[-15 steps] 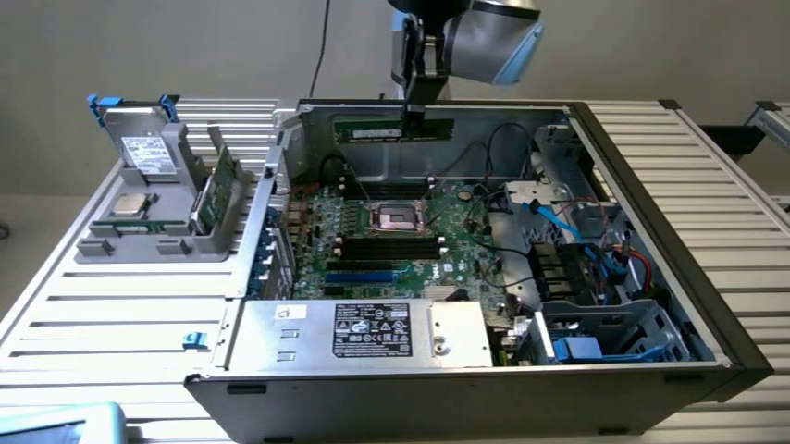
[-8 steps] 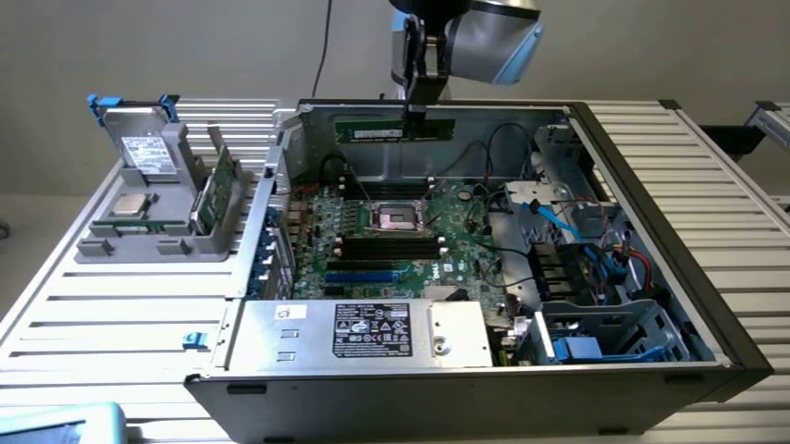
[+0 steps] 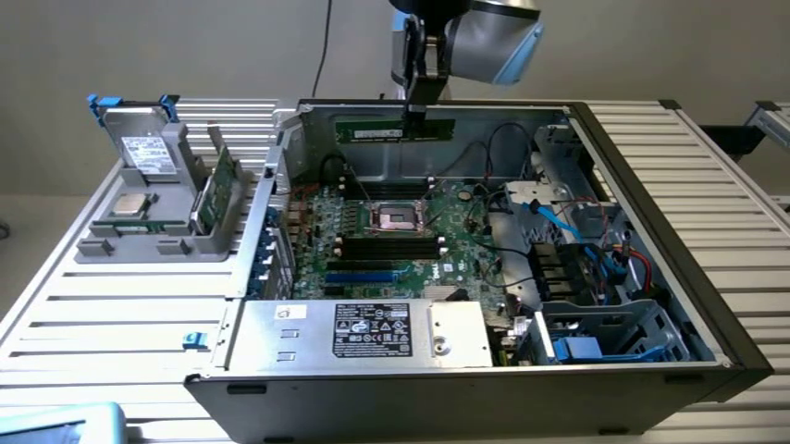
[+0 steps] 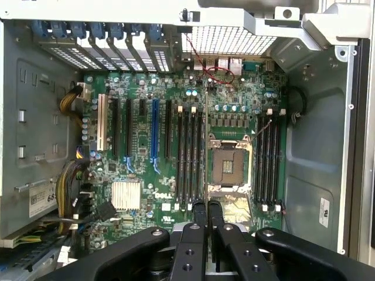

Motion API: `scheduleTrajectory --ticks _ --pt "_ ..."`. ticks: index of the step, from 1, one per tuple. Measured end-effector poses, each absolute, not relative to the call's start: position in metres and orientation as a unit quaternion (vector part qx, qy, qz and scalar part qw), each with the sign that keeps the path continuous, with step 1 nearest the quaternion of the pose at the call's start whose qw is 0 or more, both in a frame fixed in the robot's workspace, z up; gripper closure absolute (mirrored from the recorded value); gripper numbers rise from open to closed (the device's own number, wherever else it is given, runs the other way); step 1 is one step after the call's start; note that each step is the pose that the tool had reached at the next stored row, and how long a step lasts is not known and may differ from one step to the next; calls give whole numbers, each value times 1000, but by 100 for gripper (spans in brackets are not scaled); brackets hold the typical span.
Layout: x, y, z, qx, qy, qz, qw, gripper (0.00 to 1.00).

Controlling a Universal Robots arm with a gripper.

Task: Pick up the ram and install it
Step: 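Insert the ram into the slot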

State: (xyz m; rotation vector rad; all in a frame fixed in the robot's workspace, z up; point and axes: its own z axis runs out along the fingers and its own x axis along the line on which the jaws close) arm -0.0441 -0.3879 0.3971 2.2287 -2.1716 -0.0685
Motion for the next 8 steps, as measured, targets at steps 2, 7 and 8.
scheduleTrajectory --ticks 2,7,8 --pt "-44 -388 397 716 -698 -22 15 87" --pt "-44 -388 396 708 -706 -22 14 87" --pt "-44 -388 395 707 -707 -22 14 87"
